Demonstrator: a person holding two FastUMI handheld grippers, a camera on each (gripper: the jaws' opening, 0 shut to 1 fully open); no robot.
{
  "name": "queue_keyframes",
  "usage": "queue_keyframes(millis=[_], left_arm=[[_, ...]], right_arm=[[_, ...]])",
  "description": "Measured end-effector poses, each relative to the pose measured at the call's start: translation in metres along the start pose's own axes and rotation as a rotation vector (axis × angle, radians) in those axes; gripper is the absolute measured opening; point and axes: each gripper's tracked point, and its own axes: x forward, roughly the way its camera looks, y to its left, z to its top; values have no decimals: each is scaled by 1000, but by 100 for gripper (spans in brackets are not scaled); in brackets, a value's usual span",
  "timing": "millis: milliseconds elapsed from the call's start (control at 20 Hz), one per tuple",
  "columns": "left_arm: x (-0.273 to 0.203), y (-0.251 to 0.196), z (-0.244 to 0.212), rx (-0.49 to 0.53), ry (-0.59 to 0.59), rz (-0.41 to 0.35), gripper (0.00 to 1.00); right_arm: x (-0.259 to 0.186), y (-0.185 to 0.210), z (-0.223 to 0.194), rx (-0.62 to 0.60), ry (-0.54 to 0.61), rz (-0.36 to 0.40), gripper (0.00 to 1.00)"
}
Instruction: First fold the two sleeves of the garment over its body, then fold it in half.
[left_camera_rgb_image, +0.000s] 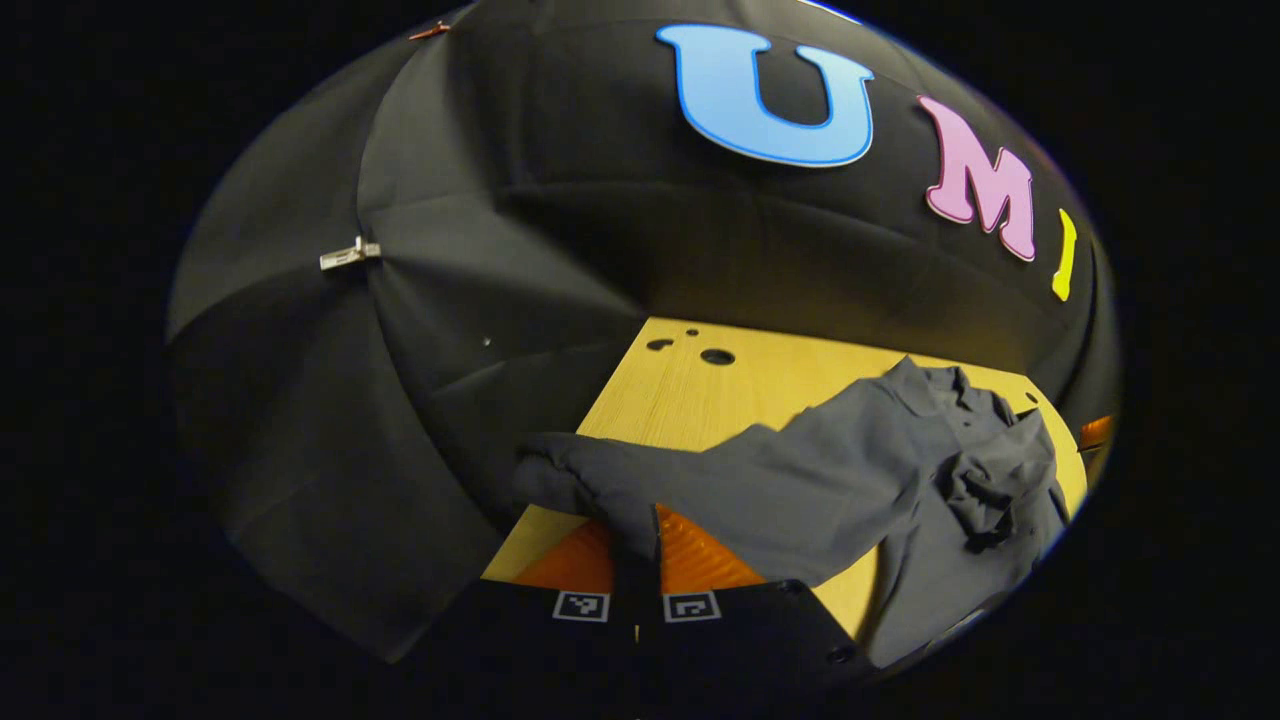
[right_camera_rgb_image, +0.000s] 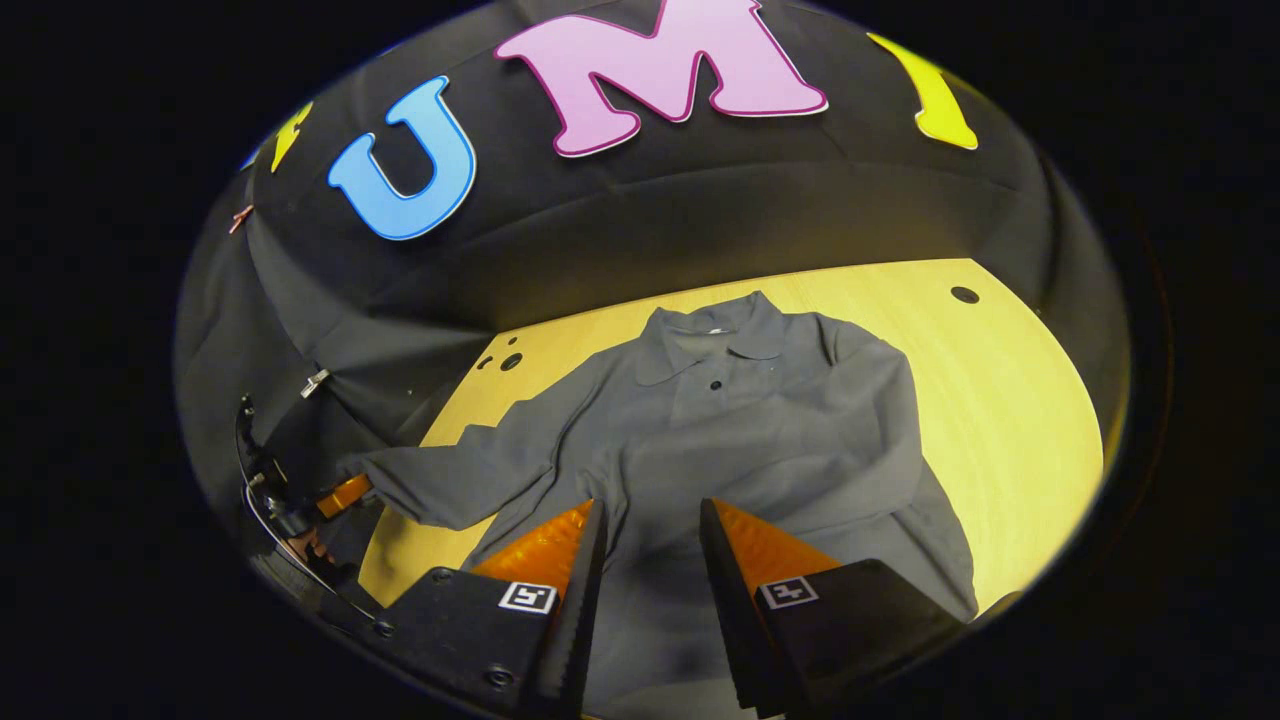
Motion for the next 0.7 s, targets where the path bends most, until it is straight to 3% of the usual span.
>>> queue_keyframes(millis=[350, 700], left_arm=[[-30, -73, 57, -34, -88, -63, 5], [-33, -179, 97, 52, -131, -184, 5]], right_arm=[[-12, -43, 13, 6, -22, -9, 59], [-37, -104, 22, 9, -68, -60, 59]])
